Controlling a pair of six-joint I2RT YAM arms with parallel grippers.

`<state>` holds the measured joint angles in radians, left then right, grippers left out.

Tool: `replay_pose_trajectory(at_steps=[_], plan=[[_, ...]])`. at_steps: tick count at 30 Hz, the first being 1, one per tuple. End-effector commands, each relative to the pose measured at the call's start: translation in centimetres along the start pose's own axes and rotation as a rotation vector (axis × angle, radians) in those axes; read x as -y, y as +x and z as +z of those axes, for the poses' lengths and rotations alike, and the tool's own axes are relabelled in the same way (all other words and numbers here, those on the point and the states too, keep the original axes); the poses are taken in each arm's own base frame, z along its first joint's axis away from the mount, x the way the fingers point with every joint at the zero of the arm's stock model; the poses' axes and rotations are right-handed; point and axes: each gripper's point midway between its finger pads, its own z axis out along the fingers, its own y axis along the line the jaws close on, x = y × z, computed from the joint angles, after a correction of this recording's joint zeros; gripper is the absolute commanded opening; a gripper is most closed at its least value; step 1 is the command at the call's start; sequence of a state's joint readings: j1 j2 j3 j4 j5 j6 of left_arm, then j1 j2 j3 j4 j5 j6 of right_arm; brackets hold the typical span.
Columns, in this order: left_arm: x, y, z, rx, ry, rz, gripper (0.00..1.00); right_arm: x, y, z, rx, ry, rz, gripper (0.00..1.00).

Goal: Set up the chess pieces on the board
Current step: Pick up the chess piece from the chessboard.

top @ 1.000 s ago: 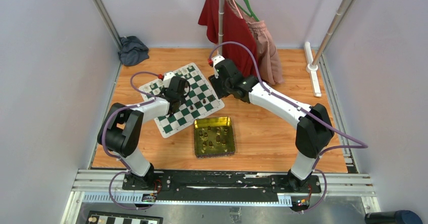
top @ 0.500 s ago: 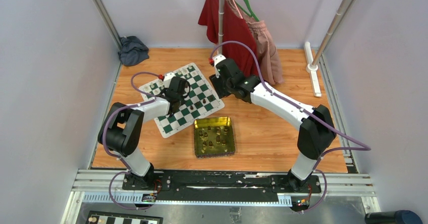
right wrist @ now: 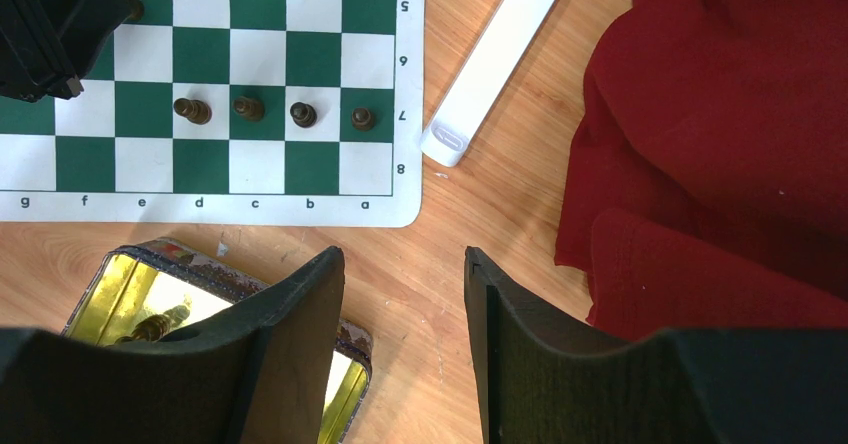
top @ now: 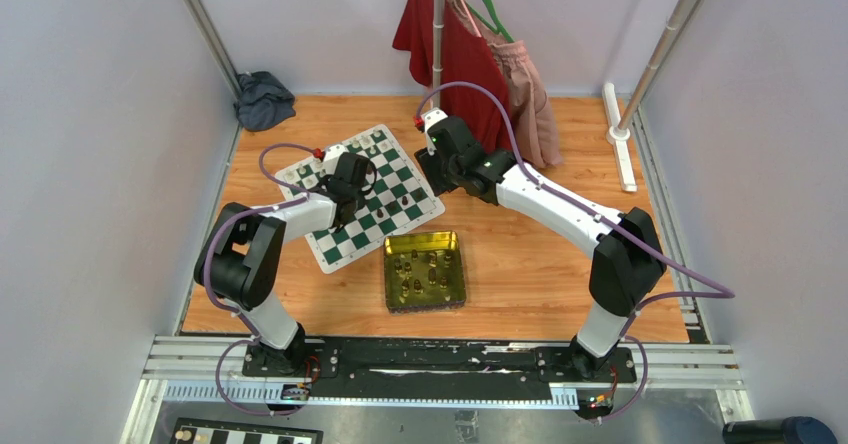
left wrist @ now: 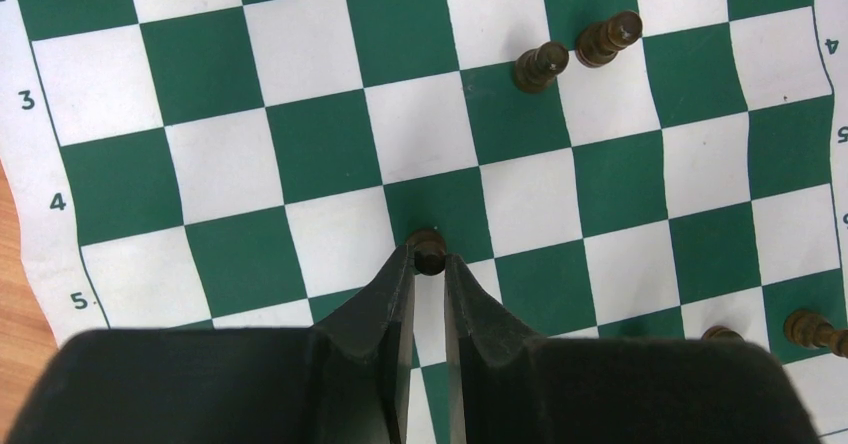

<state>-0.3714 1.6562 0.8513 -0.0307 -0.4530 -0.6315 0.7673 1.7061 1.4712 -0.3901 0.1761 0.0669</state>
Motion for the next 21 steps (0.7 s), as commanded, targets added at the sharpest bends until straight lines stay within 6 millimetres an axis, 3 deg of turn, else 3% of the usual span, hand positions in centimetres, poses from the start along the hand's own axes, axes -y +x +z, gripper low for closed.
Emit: replay_pose_trajectory(at_steps=[1,15,21], plan=[[-0.7,0.2,0.0,0.001,-0.021,-0.013,0.02,0.6,0.6,-0.7,-0.018,0.008,0.008,0.52],[-1.0,-1.8,-2.4,0.033,-0.013,-0.040,0.00,0.9,0.6,-0.9,-0.019,0.018,-0.002,0.52],[-1.5,-1.4,-4.2,0.027,0.016,-0.066,0.00,0.7,0.7,-0.9,-0.021,0.012,0.005,0.52]])
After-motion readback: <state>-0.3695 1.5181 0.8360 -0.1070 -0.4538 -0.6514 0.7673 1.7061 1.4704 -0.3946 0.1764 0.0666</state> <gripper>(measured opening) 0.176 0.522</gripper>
